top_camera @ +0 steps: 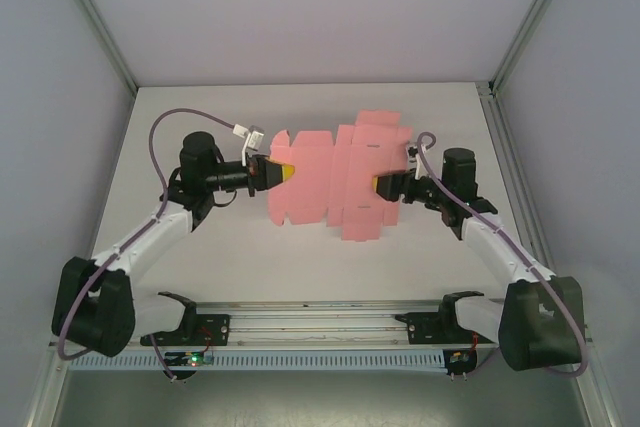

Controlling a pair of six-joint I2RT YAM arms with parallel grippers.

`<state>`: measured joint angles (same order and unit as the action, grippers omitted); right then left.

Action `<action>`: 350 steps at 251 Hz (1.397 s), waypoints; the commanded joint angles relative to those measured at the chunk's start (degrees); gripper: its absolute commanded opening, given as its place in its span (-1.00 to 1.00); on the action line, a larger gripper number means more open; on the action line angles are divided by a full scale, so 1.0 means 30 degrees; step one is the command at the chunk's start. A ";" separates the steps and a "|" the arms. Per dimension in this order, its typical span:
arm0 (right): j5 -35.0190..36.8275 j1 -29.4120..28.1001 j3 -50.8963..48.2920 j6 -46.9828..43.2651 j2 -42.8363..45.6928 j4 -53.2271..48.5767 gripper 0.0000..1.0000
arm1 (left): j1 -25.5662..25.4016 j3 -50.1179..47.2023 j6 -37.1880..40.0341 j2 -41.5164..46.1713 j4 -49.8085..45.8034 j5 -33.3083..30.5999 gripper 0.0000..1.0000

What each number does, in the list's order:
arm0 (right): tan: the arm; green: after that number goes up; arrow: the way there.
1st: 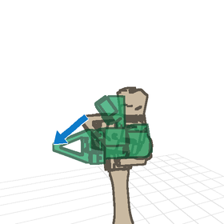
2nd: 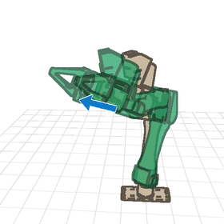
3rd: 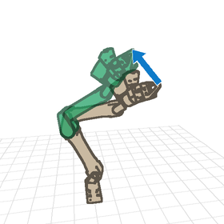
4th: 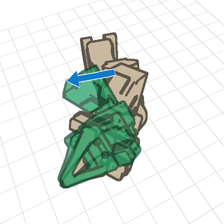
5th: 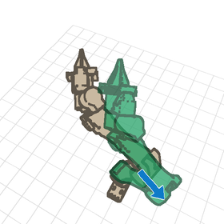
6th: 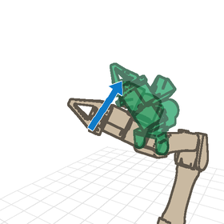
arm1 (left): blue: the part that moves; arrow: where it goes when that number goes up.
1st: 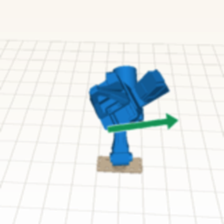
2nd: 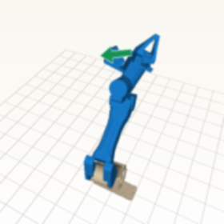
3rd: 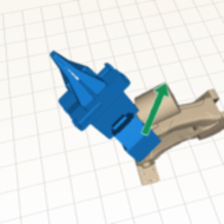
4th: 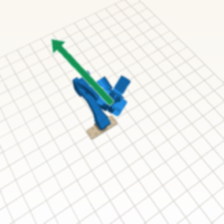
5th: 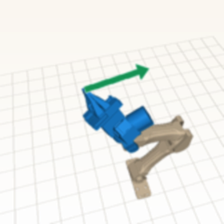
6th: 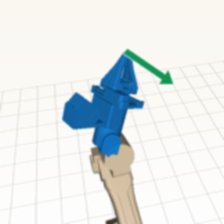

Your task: Assemble paper box

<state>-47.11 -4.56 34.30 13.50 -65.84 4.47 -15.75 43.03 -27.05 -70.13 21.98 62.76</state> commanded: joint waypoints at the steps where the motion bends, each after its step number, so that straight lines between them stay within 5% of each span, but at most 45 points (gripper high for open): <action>1: -0.3439 0.0345 -0.0888 -0.1243 0.0533 0.1911 0.28 | -0.0573 -0.0299 0.1075 0.1784 0.0443 -0.0490 -1.00; 34: -0.5118 0.0376 -0.1454 -0.1669 0.1578 0.2765 0.15 | -0.0609 -0.0768 0.1259 0.2807 -0.0221 -0.2581 -1.00; 111: -0.4260 0.0538 -0.1671 -0.2299 0.4597 0.0858 -0.04 | -0.0605 -0.1234 0.1191 0.2949 -0.0187 -0.5375 -1.00; 150: -0.3654 0.0553 -0.1722 -0.2790 0.5465 -0.0193 -0.07 | -0.0588 -0.1516 0.1077 0.2951 -0.0241 -0.6275 -1.00; 202: -0.5696 0.0523 -0.1700 -0.3045 0.4970 0.0119 -0.30 | -0.0609 -0.1757 0.0205 0.2956 0.0338 -0.6653 -1.00; 235: -0.5578 0.0524 -0.1611 -0.3347 0.4178 -0.0166 -0.63 | -0.0610 -0.1897 -0.0108 0.2968 0.0592 -0.7415 -1.00; 256: -0.5443 0.0411 -0.1579 -0.3579 0.4019 -0.0083 -1.00 | -0.0603 -0.1831 -0.0254 0.2993 0.0410 -0.7751 -1.00; 277: -0.3855 -0.0215 -0.1104 -0.4155 0.3902 -0.0686 -1.00 | -0.0606 -0.1566 -0.0069 0.2917 -0.0379 -0.7879 -1.00; 285: -0.2791 -0.0679 -0.0534 -0.5144 0.3772 -0.1922 -1.00 | -0.0610 -0.1346 0.0316 0.2952 -0.1345 -0.8247 -0.66; 304: 0.0854 -0.2251 0.1282 -0.7782 0.3164 -0.5451 -1.00 | -0.0612 -0.0583 0.1153 0.3273 -0.4528 -1.1045 0.97; 327: 0.6062 -0.4152 0.4256 -0.9802 0.1175 -0.9606 -1.00 | -0.0605 0.1133 0.1710 0.3699 -0.9190 -1.6017 1.00; 350: 0.8080 -0.5072 0.7223 -1.1705 -0.1810 -1.3086 -1.00 | -0.0609 0.2778 0.2006 0.3748 -1.2452 -1.8292 1.00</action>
<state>-38.87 -16.80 46.24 -10.07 -63.33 -17.32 -17.26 44.47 -24.32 -60.99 0.91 23.46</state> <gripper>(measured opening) 0.056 0.945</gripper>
